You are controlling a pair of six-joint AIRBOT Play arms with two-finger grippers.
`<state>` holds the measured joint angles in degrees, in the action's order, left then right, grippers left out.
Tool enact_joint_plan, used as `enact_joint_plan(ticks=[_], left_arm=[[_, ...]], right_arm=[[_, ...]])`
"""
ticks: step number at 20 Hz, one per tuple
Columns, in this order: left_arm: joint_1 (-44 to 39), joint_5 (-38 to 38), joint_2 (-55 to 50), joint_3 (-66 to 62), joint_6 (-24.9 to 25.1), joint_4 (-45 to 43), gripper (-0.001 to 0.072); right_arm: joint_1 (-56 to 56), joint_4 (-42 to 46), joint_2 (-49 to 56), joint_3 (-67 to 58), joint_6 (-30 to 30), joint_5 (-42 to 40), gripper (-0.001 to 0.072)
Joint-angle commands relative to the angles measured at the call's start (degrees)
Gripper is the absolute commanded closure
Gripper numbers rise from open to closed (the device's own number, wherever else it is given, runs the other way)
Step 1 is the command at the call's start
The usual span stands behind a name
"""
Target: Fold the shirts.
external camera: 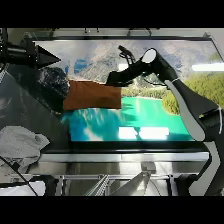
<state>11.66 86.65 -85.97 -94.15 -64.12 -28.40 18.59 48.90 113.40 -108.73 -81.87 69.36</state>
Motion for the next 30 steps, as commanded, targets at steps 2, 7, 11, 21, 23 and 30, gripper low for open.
enact_joint_plan(ticks=[2, 7, 11, 21, 23, 30], left_arm=[[-1.53, 0.15, 0.04, 0.46, 1.18, 0.02, 0.0691], [-2.91, 0.26, 0.04, 0.46, 2.25, -0.07, 0.0691], [-2.89, 0.33, 0.04, 0.46, 2.8, -0.07, 0.0691], [-2.93, 2.23, 0.04, 0.46, 2.54, -0.04, 0.0692], [-2.93, 3.5, 0.04, 0.46, 2.54, -0.07, 0.0691], [-2.93, 4.94, -0.7, 0.46, 2.58, -0.57, 0.0691]], right_arm=[[-3.8, 8.35, 2.21, 2.75, -9.07, 2.08, 0.0069], [-2.54, 1.2, 8.52, 2.75, -10.6, 0.35, 0.0069], [-1.29, -12.17, 10.91, 2.73, -4.98, -3.76, 0.007], [-1.84, -36.02, 6.88, 2.64, 9.55, -1.31, 0.0684], [-5.18, -35.12, 1.27, 2.64, 9.66, -0.57, 0.0685], [-29.7, -1.97, -24.63, 2.64, -9.09, 4.28, 0.0685]])
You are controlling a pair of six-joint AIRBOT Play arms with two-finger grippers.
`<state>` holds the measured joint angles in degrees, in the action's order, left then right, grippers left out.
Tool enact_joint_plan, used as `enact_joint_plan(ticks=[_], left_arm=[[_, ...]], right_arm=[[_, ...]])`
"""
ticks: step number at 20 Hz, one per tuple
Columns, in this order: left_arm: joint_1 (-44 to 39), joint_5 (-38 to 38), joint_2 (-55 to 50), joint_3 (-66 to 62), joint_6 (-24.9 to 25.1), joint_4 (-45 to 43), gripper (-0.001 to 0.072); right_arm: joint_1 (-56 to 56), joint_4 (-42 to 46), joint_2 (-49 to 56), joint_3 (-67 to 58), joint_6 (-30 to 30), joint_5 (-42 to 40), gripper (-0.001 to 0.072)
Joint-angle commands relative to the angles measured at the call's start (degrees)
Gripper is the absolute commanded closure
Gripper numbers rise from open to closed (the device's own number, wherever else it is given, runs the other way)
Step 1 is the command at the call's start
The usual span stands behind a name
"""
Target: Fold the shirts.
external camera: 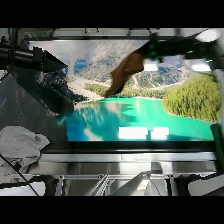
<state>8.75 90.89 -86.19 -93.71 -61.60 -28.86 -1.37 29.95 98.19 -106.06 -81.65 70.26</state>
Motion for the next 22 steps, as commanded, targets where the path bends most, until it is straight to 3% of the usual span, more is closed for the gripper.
enact_joint_plan(ticks=[1, 4, 10, 13, 18, 22], left_arm=[[-0.02, 0.9, -0.98, 0.02, 0.07, -0.04, 0.0691], [-0.04, 2.14, -2.99, 0.02, 0.04, 0.02, 0.0692], [-0.04, 2.38, -5.92, 0.02, 0.04, 0.17, 0.0692], [-0.04, 4.76, -7.1, 0.02, -0.15, 0.2, 0.0692], [-0.04, 7.34, -7.54, 0.02, -3.23, 0.5, 0.0693], [-0.04, 7.52, -7.54, 0.02, -3.74, 0.52, 0.0693]], right_arm=[[-14.16, 23.91, -12.41, -0.02, -12.13, 6.01, 0.0685], [-27.21, 35.6, -19.17, -0.02, -15.98, 12.41, 0.0686], [-49.66, 36.7, -21.88, -0.02, -15.87, 21.75, 0.0686], [-53.75, 38.14, -19.23, -0.02, -13.35, 24.85, 0.0686], [-55.06, 47.93, -15.82, -0.02, -12.9, 31.82, 0.0686], [-55.1, 61.44, -17.05, 0.0, -15.89, 35.43, 0.0686]])
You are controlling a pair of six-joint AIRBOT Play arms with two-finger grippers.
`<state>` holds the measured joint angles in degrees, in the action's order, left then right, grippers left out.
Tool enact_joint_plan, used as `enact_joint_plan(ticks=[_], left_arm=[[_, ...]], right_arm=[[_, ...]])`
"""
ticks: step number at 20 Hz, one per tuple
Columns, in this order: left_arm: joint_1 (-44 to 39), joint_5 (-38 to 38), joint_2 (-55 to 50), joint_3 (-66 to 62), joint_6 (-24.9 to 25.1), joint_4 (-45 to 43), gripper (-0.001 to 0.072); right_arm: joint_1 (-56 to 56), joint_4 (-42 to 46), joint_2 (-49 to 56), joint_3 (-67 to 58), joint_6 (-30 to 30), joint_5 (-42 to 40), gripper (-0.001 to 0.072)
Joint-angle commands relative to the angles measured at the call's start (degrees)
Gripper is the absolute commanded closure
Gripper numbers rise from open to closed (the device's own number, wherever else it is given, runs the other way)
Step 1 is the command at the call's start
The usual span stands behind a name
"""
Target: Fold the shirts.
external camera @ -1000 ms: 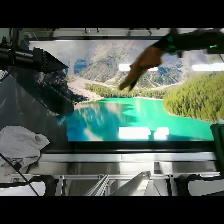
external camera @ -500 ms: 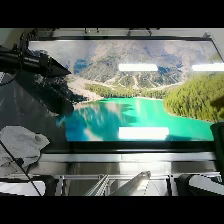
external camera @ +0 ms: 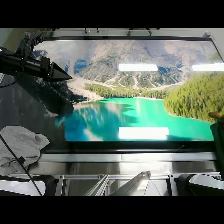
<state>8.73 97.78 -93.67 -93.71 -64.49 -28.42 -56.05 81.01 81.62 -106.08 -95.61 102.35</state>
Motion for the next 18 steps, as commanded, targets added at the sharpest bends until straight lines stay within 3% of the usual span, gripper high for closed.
enact_joint_plan(ticks=[1, 4, 10, 14, 18], left_arm=[[-0.02, 0.63, -0.07, 0.02, -1.01, 0.09, 0.0692], [-0.96, 0.66, -0.07, 0.02, -1.01, 0.07, 0.0692], [-7.28, 1.09, -0.07, 0.02, -0.9, 0.02, 0.0692], [-11.56, 1.05, -0.07, 0.02, 0.63, 0.02, 0.0692], [-14.16, 0.98, -0.07, 0.02, 1.09, 0.0, 0.0692]], right_arm=[[-0.46, 13.07, -1.11, 0.02, -2.4, 3.37, 0.0686], [-0.52, 16.04, -1.9, 2.6, -2.38, 3.37, 0.0686], [-2.93, 31.17, -6.45, 26.95, -2.64, 3.23, 0.0685], [-8.94, 31.1, -8.74, 40.83, -2.99, -0.76, 0.0685], [-12.57, 27.69, -9.11, 43.32, -1.14, -4.94, 0.0686]])
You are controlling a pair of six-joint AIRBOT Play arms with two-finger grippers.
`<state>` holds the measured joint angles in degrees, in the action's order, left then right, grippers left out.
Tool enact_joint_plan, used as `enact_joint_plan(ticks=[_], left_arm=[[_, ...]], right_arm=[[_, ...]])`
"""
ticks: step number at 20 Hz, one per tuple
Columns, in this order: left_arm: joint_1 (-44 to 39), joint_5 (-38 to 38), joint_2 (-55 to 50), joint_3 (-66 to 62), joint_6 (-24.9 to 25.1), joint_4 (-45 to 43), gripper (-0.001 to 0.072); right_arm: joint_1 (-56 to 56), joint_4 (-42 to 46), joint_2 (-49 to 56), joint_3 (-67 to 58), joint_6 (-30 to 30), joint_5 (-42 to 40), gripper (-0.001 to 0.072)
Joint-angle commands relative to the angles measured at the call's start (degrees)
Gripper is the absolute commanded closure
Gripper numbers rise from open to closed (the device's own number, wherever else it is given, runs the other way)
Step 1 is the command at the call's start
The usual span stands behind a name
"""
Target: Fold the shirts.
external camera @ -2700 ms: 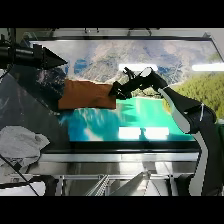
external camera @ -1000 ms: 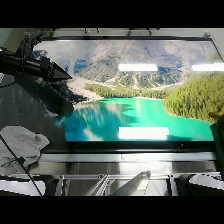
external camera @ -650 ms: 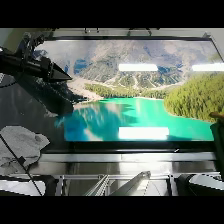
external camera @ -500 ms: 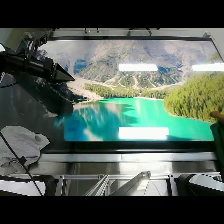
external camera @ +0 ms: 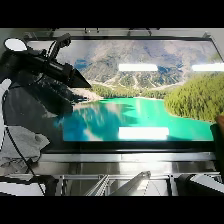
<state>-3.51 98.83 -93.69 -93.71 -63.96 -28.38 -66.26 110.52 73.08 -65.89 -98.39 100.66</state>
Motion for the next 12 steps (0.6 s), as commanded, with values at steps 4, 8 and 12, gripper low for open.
enact_joint_plan(ticks=[4, 8, 12], left_arm=[[-2.34, -1.36, -0.04, 0.02, 0.61, -0.04, 0.0692], [-2.29, -1.31, -0.04, 0.02, 0.59, -0.04, 0.0692], [-2.32, -1.66, -0.04, 0.02, 0.55, -0.02, 0.0692]], right_arm=[[-0.55, -9.92, -0.57, 0.5, 1.92, -7.54, 0.0685], [-0.31, -7.15, -0.59, 0.5, 1.03, -12.48, 0.0685], [-0.31, -4.98, -0.59, 0.5, 1.05, -14.25, 0.0685]])
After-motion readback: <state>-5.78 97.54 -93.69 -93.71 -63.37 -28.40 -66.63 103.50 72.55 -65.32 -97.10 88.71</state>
